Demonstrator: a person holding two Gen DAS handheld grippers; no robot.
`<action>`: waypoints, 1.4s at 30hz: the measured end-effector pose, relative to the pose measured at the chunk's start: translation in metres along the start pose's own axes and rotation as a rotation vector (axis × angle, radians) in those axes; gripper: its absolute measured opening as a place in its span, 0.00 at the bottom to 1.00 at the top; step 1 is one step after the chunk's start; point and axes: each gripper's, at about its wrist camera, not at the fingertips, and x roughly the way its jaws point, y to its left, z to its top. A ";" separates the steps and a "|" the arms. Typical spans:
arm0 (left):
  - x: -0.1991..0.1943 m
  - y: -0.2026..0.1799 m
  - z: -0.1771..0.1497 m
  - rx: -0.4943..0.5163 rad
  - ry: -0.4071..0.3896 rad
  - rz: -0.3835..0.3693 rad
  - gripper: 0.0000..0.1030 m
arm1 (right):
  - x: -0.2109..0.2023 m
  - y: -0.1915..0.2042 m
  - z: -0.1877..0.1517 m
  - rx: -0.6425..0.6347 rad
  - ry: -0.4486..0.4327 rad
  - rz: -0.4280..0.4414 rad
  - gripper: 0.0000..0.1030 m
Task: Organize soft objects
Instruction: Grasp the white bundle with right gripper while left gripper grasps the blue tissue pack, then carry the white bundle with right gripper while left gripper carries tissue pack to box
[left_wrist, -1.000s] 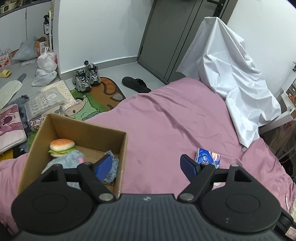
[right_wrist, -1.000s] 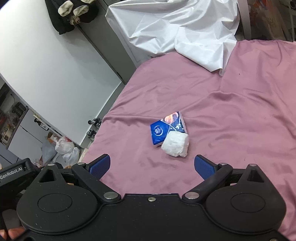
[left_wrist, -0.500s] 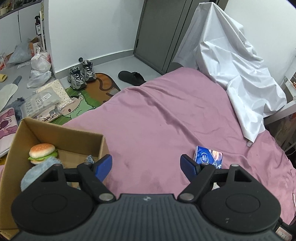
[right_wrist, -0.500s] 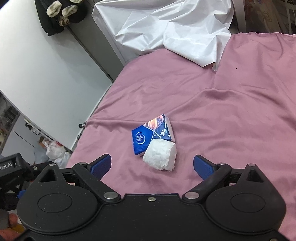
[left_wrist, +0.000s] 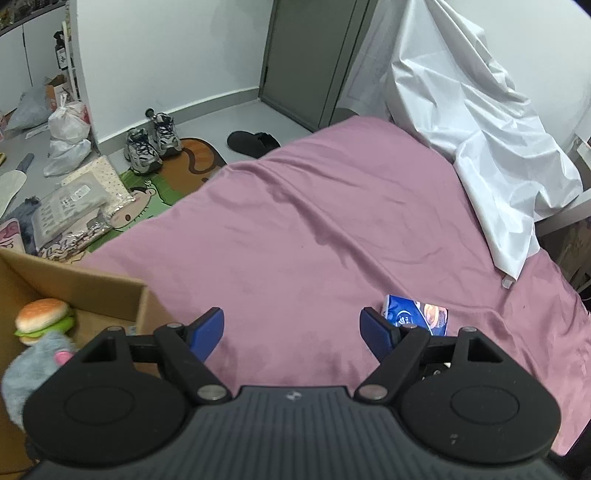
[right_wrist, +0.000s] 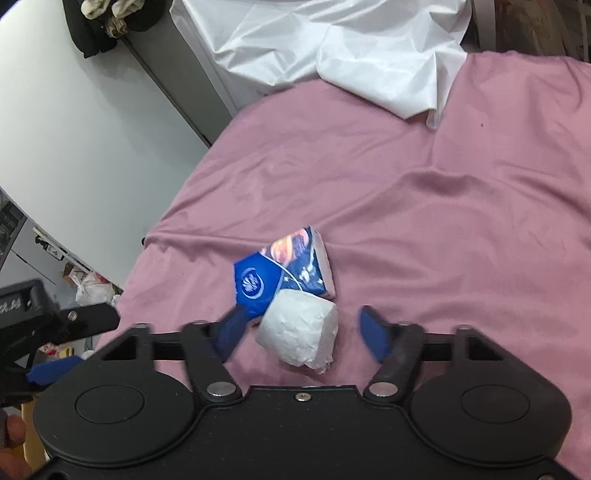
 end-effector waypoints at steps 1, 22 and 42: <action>0.004 -0.003 0.000 0.003 0.007 0.000 0.77 | 0.001 -0.002 0.000 0.003 0.000 0.005 0.43; 0.071 -0.077 -0.004 0.070 0.115 -0.155 0.77 | -0.010 -0.050 0.004 0.167 -0.191 -0.171 0.41; 0.079 -0.090 -0.012 0.096 0.195 -0.148 0.69 | -0.017 -0.047 0.000 0.114 -0.210 -0.194 0.40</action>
